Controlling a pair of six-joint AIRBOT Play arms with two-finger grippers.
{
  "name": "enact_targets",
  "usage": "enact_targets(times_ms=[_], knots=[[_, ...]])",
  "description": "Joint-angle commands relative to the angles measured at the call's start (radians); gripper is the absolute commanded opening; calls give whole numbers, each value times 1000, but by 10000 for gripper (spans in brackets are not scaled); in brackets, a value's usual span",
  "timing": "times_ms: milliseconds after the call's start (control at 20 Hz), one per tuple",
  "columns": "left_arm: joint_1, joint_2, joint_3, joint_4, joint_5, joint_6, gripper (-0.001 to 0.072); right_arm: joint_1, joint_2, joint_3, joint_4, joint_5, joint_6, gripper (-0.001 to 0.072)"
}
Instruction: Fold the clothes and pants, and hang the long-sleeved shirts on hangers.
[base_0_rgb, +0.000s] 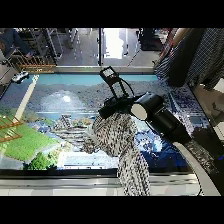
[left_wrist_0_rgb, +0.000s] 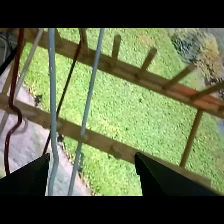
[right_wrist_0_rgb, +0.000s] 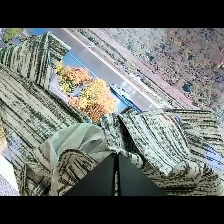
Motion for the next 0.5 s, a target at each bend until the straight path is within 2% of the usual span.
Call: enact_targets(times_ms=[0, 400, 450], knots=[[12, -163, 162, 9, 23, 3, 536, 1, -2, 0, 0, 9, 0, 16], [14, -344, 214, 9, 55, 3, 536, 1, -2, 0, -3, 10, 1, 16], [14, -352, 214, 9, 62, 3, 499, 1, -2, 0, -8, 10, 1, 16]])
